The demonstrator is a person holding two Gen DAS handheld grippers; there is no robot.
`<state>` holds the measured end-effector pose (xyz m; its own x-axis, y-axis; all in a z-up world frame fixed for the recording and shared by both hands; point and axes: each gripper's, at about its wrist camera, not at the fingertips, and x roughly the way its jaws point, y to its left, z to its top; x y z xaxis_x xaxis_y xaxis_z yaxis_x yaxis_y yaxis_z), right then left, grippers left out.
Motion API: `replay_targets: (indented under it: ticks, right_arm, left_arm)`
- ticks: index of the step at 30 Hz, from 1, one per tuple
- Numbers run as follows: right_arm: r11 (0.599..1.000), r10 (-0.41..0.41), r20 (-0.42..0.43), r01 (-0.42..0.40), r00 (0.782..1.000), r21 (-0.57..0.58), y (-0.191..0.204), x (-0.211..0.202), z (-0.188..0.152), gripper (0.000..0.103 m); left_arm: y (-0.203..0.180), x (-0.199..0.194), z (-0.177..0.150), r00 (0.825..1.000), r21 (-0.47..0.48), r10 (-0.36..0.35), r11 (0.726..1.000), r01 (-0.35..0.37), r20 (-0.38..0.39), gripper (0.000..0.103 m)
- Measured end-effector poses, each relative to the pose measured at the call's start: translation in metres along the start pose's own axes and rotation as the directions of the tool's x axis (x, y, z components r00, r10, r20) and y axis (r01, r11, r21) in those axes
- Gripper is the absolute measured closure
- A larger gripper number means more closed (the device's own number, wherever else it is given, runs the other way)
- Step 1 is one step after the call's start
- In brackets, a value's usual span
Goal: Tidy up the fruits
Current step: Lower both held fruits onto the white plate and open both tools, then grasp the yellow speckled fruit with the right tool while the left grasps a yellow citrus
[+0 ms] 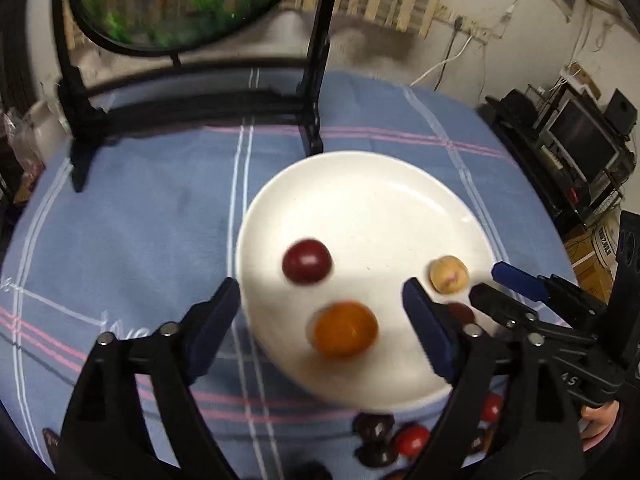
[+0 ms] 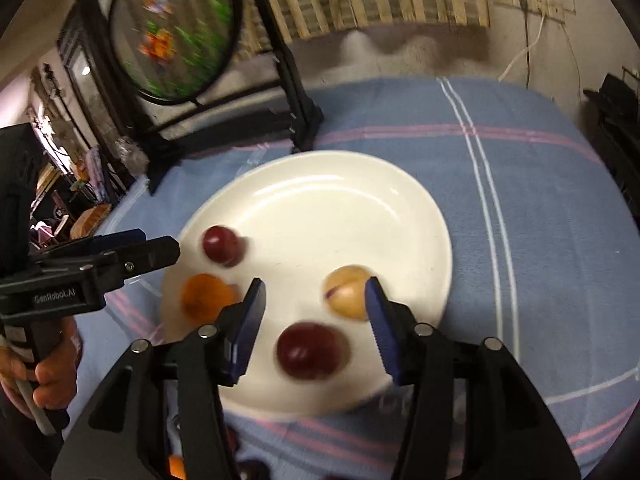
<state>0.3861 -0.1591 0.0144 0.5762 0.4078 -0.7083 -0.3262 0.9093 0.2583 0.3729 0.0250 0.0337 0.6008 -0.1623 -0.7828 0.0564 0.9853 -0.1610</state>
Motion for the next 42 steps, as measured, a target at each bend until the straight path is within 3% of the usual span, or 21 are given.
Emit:
replay_targets:
  ticks: [2,4,10,14,17,20,33,42]
  right_arm:
    - [0.999,0.013,0.039,-0.011,0.999,-0.039,0.009,-0.024,-0.014,0.049]
    - [0.997,0.03,0.07,-0.024,0.997,-0.079,0.018,-0.045,-0.03,0.049]
    - [0.968,0.108,0.082,-0.086,0.991,-0.237,0.055,-0.086,-0.097,0.049]
    - [0.947,0.155,0.02,-0.142,0.988,-0.289,0.073,-0.085,-0.135,0.049]
    - [0.94,0.135,-0.052,-0.145,0.989,-0.309,0.081,-0.074,-0.15,0.049]
    - [0.932,0.11,-0.092,-0.134,0.99,-0.336,0.088,-0.066,-0.158,0.048]
    - [0.939,0.028,-0.104,-0.061,0.994,-0.338,0.078,-0.051,-0.16,0.049]
    - [0.95,-0.007,-0.119,-0.03,0.993,-0.31,0.069,-0.043,-0.159,0.063]
  left_arm:
    - [-0.001,-0.023,-0.015,0.999,0.02,0.001,1.0,-0.001,0.033,0.015]
    - [-0.001,-0.045,-0.036,0.998,0.046,-0.002,0.999,-0.001,0.059,0.006]
    - [0.009,-0.083,-0.113,0.992,0.098,-0.071,0.993,0.061,0.102,0.006]
    - [0.019,-0.09,-0.153,0.988,0.109,-0.091,0.991,0.077,0.126,0.006]
    - [0.033,-0.086,-0.177,0.988,0.084,-0.105,0.992,0.096,0.109,0.006]
    - [0.041,-0.086,-0.186,0.99,0.071,-0.09,0.994,0.083,0.105,0.006]
    - [0.031,-0.081,-0.191,0.992,0.126,-0.07,0.99,0.057,0.1,0.006]
    - [0.031,-0.079,-0.191,0.993,0.125,-0.074,0.99,0.063,0.087,0.006]
